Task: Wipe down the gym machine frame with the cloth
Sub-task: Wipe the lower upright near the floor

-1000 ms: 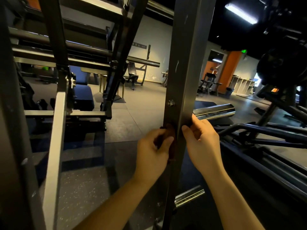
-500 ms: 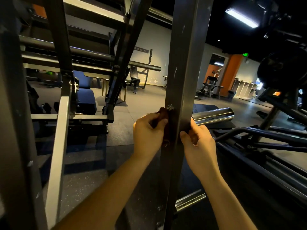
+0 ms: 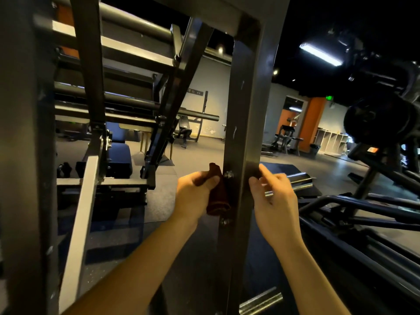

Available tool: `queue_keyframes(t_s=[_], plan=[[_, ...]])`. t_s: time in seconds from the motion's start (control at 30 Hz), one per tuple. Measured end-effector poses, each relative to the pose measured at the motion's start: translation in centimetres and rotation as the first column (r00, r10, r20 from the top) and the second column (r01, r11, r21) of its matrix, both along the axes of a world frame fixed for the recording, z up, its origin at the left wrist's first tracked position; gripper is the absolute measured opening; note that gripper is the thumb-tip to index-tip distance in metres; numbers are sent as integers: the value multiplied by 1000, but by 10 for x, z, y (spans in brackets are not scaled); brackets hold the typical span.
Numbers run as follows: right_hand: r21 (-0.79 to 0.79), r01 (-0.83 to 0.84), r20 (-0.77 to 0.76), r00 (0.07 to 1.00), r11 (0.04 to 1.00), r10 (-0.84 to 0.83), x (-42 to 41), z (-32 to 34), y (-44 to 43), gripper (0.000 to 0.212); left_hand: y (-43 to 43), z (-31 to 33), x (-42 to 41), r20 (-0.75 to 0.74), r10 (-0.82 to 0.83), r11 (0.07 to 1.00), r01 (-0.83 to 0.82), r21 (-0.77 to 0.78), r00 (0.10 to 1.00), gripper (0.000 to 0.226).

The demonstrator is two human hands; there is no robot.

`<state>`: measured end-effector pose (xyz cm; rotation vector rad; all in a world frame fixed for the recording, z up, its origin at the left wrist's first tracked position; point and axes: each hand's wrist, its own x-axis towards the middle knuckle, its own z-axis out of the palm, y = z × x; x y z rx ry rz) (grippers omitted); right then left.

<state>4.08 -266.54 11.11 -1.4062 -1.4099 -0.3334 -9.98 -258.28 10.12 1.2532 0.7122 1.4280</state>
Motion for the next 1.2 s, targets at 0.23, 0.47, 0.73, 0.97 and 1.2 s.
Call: queue_keyframes(t_s=[0.23,0.47,0.73,0.97,1.2], plan=[[112,-84,-22,996,990,87,-9,35,14,17,11,55,-6,-158,278,853,-168,495,948,39],[128,-191,-120,971,973,207,-14,30,12,16,-13,18,3,-94,343,653,-166,739,934,35],[121,-142,-56,987,982,149,-14,29,14,19,14,82,6,8,471,628,-341,699,882,27],[106,-176,-101,977,979,186,-15,29,13,23,-9,20,4,-41,336,605,-182,775,941,31],[117,-163,-68,983,980,172,-12,26,14,25,13,72,7,22,401,645,-299,704,916,26]])
